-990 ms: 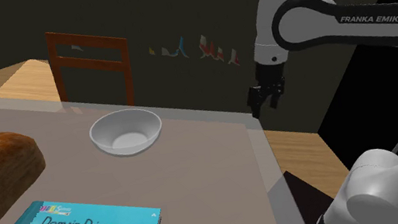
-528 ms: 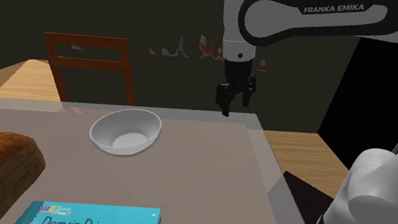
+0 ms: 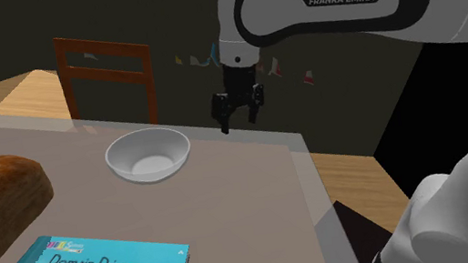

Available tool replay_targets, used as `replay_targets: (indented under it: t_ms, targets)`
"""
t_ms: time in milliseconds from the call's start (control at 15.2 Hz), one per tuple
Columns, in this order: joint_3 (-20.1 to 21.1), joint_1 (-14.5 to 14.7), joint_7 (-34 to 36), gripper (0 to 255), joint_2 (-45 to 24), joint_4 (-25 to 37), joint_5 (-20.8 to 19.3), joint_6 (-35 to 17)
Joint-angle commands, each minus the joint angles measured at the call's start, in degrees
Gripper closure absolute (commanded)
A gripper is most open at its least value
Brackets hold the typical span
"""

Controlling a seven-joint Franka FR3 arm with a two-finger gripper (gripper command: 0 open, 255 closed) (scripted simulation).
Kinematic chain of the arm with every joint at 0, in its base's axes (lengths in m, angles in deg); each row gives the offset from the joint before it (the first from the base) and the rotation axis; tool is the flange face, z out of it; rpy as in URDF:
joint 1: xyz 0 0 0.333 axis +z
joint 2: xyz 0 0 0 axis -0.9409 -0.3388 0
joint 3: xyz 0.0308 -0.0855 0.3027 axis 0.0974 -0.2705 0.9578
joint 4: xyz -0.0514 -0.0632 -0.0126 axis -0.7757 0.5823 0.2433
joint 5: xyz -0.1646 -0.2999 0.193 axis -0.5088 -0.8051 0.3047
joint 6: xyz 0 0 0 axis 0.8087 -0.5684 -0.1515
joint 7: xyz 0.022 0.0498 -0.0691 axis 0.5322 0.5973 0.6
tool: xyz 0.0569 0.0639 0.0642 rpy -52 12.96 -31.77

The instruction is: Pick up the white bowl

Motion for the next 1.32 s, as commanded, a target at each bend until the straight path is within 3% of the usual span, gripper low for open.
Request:
replay_targets:
  t_ms: [0,594,1188,1254]
  targets:
    - [1.13,0.51,1.72,0,-3.72,3.96,-0.49,-0.2]
    - [5.28,5.28,9.92,0,-23.15,28.46,-5.76,3.64]
    - [5.06,4.85,9.62,0,-21.84,20.85,-5.31,-2.72]
    - [5.08,4.86,9.64,255,-21.72,20.71,-5.28,-2.76]
